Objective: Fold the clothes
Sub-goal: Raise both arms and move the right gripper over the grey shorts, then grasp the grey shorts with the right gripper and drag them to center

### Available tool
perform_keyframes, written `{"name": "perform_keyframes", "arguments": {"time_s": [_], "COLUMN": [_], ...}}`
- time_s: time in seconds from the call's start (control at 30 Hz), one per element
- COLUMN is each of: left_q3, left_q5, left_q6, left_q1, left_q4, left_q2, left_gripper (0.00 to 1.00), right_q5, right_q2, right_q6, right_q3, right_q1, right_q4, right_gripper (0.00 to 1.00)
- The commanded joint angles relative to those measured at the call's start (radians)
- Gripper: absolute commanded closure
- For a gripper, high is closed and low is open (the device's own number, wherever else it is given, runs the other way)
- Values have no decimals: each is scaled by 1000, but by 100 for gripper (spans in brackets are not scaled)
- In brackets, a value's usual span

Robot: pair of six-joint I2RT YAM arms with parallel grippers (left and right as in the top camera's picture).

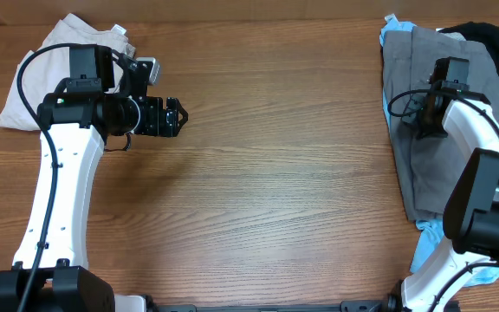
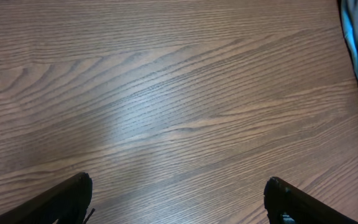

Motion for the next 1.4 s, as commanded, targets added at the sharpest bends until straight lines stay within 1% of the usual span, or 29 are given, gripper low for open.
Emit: {"name": "perform_keyframes", "arguments": {"time_s": [0.0,0.07,0.13,0.17,0.33,0.43,0.47,0.67,0.83,1.1,1.3,1.37], "left_q3": [23,23,23,23,23,23,23,23,23,83,204,238], "left_q5": [-7,-7,-7,-7,-7,-7,-7,-12,-12,-14,-16,-37], "left_q6": [30,30,30,30,30,30,26,18,15,-21,-26,-26], "left_q1": [-5,-5,-5,-5,-5,-5,-5,-4,-4,-2,10,15], "left_q4": [3,3,3,2,1,1,1,1,1,-18,-97,-127], "left_q2": [3,3,3,3,3,3,3,3,3,3,3,3], "left_gripper": [9,9,9,10,12,19,20,21,22,22,23,23], "right_q5": [-9,-9,-10,-9,-9,-13,-20,-77,-144,-159,-163,-175], "right_q2": [-85,-105,-118,-121,-122,-122,-122,-144,-187,-240,-241,-241], "right_q6": [-3,-3,-3,-3,-3,-3,-3,-3,-4,-22,-18,-10], "right_q3": [68,89,101,102,101,101,103,159,251,359,377,377], "right_q1": [-3,-3,-3,-3,-3,-2,-1,1,19,131,258,306], "right_q4": [-27,-53,-71,-74,-100,-105,-111,-198,-304,-444,-498,-502], "right_gripper": [66,76,92,96,96,96,96,96,96,96,96,96]}}
